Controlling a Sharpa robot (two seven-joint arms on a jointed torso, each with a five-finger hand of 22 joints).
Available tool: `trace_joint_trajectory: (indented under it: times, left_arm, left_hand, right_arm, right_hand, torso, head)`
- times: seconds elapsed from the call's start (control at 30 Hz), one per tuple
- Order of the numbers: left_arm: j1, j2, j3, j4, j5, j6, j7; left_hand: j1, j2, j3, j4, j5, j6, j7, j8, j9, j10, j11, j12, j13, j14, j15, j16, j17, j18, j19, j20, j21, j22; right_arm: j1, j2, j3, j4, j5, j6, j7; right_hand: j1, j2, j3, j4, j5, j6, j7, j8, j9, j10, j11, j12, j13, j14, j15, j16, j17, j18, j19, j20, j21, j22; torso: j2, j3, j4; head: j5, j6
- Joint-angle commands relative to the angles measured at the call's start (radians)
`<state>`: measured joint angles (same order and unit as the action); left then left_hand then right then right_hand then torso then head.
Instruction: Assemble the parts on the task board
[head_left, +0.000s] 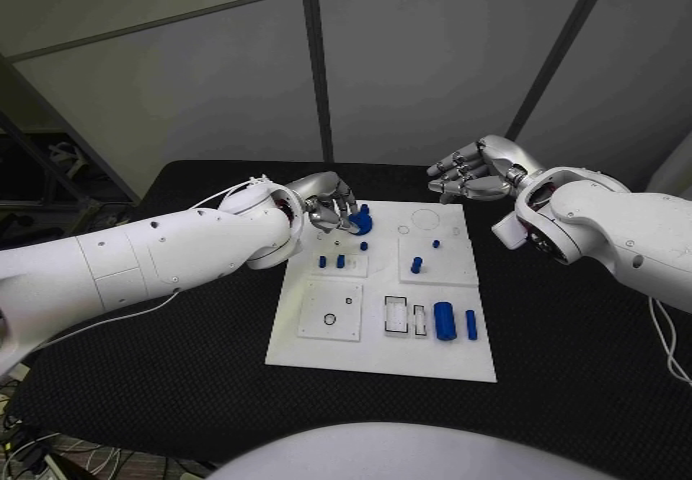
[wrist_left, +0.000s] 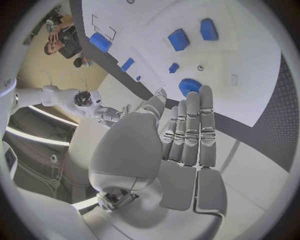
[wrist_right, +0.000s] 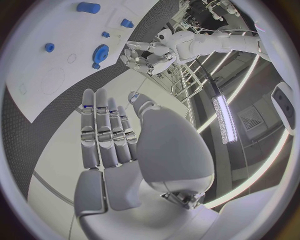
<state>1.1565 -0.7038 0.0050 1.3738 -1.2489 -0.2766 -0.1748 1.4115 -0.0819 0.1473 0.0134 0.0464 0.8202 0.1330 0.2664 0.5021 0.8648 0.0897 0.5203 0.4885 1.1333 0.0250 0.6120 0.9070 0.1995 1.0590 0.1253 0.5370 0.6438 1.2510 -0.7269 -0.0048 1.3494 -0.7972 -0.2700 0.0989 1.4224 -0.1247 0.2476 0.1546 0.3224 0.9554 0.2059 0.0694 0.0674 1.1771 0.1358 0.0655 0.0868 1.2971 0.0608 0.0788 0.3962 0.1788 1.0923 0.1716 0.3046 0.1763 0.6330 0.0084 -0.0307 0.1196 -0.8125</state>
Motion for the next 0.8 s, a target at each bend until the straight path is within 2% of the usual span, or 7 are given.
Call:
trace_joint_trajectory:
  times: [0.03, 0.17, 0.2, 0.3, 0.43, 0.6, 0.8]
  left_arm:
    - [0.0, 0.016, -0.009, -0.014, -0.182, -0.005, 0.115]
    - [0.0, 0.042, -0.017, -0.034, -0.257, 0.02, 0.125]
    - [0.001, 0.052, -0.019, -0.044, -0.278, 0.034, 0.125]
    - [0.001, 0.068, -0.021, -0.061, -0.314, 0.058, 0.122]
    - [0.001, 0.085, -0.023, -0.077, -0.338, 0.088, 0.116]
    - [0.001, 0.102, -0.024, -0.09, -0.354, 0.105, 0.109]
    - [0.001, 0.117, -0.024, -0.104, -0.372, 0.131, 0.1]
  left_hand:
    - [0.002, -0.012, 0.019, 0.003, 0.0, 0.031, 0.0, -0.032, -0.051, 0.021, 0.004, -0.046, -0.055, 0.035, 0.006, 0.01, -0.02, -0.018, 0.029, 0.001, 0.001, -0.002]
    - [0.006, -0.025, 0.041, -0.003, 0.002, 0.063, -0.012, -0.056, -0.094, 0.041, -0.004, -0.083, -0.104, 0.103, -0.012, 0.07, -0.014, -0.017, 0.084, -0.01, 0.031, 0.016]
    - [0.005, -0.027, 0.054, -0.003, 0.003, 0.078, -0.016, -0.065, -0.112, 0.059, -0.011, -0.096, -0.124, 0.173, -0.02, 0.198, 0.063, -0.018, 0.122, -0.018, 0.067, 0.041]
    - [-0.002, -0.037, 0.077, -0.001, 0.002, 0.1, -0.02, -0.082, -0.142, 0.077, -0.017, -0.126, -0.16, 0.249, -0.027, 0.363, 0.165, -0.048, 0.217, -0.028, 0.253, 0.204]
    - [-0.016, -0.049, 0.102, 0.003, 0.001, 0.12, -0.028, -0.1, -0.172, 0.092, -0.022, -0.159, -0.199, 0.305, -0.038, 0.495, 0.247, -0.078, 0.297, -0.039, 0.441, 0.374]
    - [-0.026, -0.06, 0.119, 0.005, 0.001, 0.131, -0.033, -0.114, -0.195, 0.091, -0.024, -0.185, -0.227, 0.333, -0.05, 0.551, 0.273, -0.098, 0.345, -0.05, 0.566, 0.49]
    - [-0.03, -0.063, 0.129, 0.005, 0.001, 0.139, -0.037, -0.12, -0.208, 0.093, -0.026, -0.197, -0.242, 0.347, -0.06, 0.58, 0.285, -0.104, 0.358, -0.059, 0.602, 0.524]
  right_arm:
    - [0.001, 0.002, 0.0, 0.001, -0.001, 0.006, 0.009]
    - [0.001, 0.003, 0.0, 0.002, -0.001, 0.006, 0.009]
    - [0.001, 0.003, 0.0, 0.002, -0.001, 0.006, 0.009]
    - [0.001, 0.004, 0.0, 0.003, -0.001, 0.006, 0.009]
    - [0.001, 0.004, 0.0, 0.003, -0.001, 0.005, 0.009]
    - [0.001, 0.004, 0.0, 0.005, -0.001, 0.004, 0.008]
    - [0.001, 0.004, 0.0, 0.006, -0.001, 0.003, 0.008]
  right_hand:
    - [0.0, 0.003, -0.005, -0.002, 0.007, -0.002, 0.004, 0.002, 0.0, -0.004, 0.0, 0.0, -0.001, 0.0, 0.007, -0.003, -0.002, 0.003, 0.005, -0.001, -0.006, -0.002]
    - [0.0, 0.003, -0.005, -0.002, 0.007, -0.002, 0.004, 0.002, 0.0, -0.004, 0.0, 0.0, -0.001, 0.0, 0.007, -0.003, -0.002, 0.003, 0.005, -0.001, -0.006, -0.002]
    - [0.0, 0.003, -0.005, -0.002, 0.007, -0.002, 0.004, 0.002, 0.0, -0.004, 0.0, 0.0, -0.001, 0.0, 0.007, -0.003, -0.002, 0.003, 0.005, -0.001, -0.006, -0.002]
    - [0.0, 0.003, -0.005, -0.002, 0.007, -0.002, 0.004, 0.002, 0.0, -0.004, 0.0, 0.0, -0.001, 0.0, 0.007, -0.003, -0.002, 0.003, 0.005, -0.001, -0.006, -0.002]
    - [0.0, 0.003, -0.005, -0.002, 0.007, -0.002, 0.004, 0.002, 0.0, -0.004, 0.0, 0.0, -0.001, 0.0, 0.007, -0.003, -0.002, 0.003, 0.005, -0.001, -0.006, -0.002]
    - [0.0, 0.003, -0.005, -0.002, 0.007, -0.002, 0.004, 0.002, 0.0, -0.004, 0.0, 0.0, -0.001, 0.0, 0.007, -0.003, -0.002, 0.003, 0.005, -0.001, -0.006, -0.002]
    - [0.0, 0.003, -0.005, -0.002, 0.007, -0.002, 0.004, 0.002, 0.0, -0.004, 0.0, 0.0, -0.001, 0.0, 0.007, -0.003, -0.002, 0.003, 0.005, -0.001, -0.006, -0.002]
  torso:
    - [0.001, 0.0009, 0.0006]
    - [0.001, -0.0004, 0.0017]
    - [0.0, 0.0003, 0.0007]
    - [0.0, 0.0005, 0.0]
    - [0.0, 0.0005, -0.0001]
    - [0.0, 0.0003, 0.0007]
    - [0.0, 0.0004, 0.0005]
  head:
    - [-0.002, 0.002]
    - [-0.005, 0.004]
    - [-0.005, 0.003]
    - [-0.006, 0.004]
    - [-0.009, 0.003]
    - [-0.013, 0.003]
    - [-0.015, 0.001]
